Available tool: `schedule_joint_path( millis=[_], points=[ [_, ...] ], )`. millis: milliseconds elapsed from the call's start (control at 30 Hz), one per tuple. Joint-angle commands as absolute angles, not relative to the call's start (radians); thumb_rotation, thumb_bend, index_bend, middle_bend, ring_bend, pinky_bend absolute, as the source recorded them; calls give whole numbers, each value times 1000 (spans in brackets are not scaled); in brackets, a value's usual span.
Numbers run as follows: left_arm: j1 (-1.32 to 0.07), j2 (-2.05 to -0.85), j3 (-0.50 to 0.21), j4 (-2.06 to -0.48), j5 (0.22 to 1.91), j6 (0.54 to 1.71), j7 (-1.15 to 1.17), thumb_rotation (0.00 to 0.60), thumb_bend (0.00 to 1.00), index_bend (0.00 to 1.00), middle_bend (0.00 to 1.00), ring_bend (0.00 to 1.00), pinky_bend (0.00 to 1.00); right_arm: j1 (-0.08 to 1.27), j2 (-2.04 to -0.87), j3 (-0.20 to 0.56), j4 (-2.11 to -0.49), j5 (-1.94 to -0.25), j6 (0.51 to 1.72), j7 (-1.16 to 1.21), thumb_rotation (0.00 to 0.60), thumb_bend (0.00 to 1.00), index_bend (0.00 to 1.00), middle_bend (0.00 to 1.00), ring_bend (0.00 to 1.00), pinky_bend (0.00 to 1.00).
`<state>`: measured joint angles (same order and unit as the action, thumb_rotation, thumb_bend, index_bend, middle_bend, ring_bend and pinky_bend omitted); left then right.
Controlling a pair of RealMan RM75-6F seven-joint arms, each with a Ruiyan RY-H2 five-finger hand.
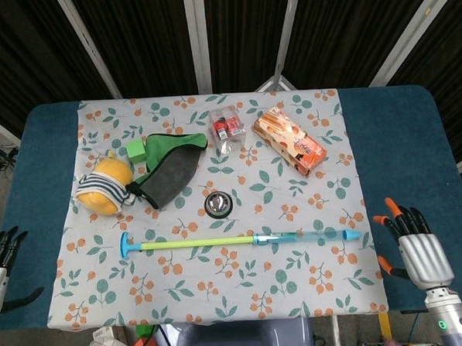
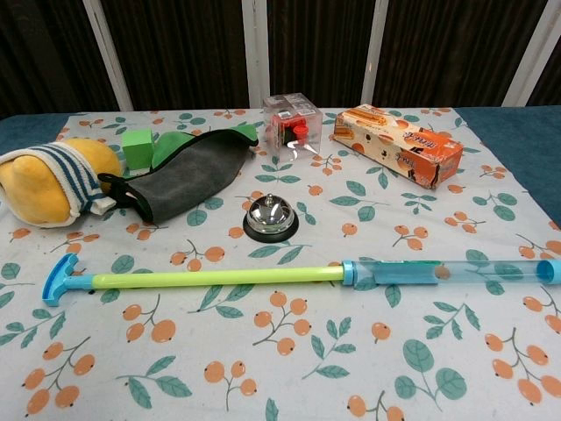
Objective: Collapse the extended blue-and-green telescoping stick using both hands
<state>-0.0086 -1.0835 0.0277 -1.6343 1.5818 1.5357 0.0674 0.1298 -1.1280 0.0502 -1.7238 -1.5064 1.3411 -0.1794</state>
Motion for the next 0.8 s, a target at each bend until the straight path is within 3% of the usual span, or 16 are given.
schedule_joint_path(
  millis=[33, 433, 800],
  points=[
    [-9, -1083, 28, -1635, 1581, 1534, 68, 600, 50, 0, 0, 0, 0, 186, -1189, 88, -1757, -1422, 1267, -266, 600, 320, 242, 21, 0, 0],
    [-12, -1084, 28, -1635, 1580, 1530, 70, 600, 50, 0, 0, 0, 0, 271, -1368, 111, -1679, -1256, 1173, -477, 600, 320, 277, 38, 0, 0],
    [-14, -1090, 26, -1639, 1576, 1524, 92, 600, 50, 0, 0, 0, 0, 310, -1436, 116, -1565, -1180, 1139, -518, 600, 319, 278, 39, 0, 0]
  ],
)
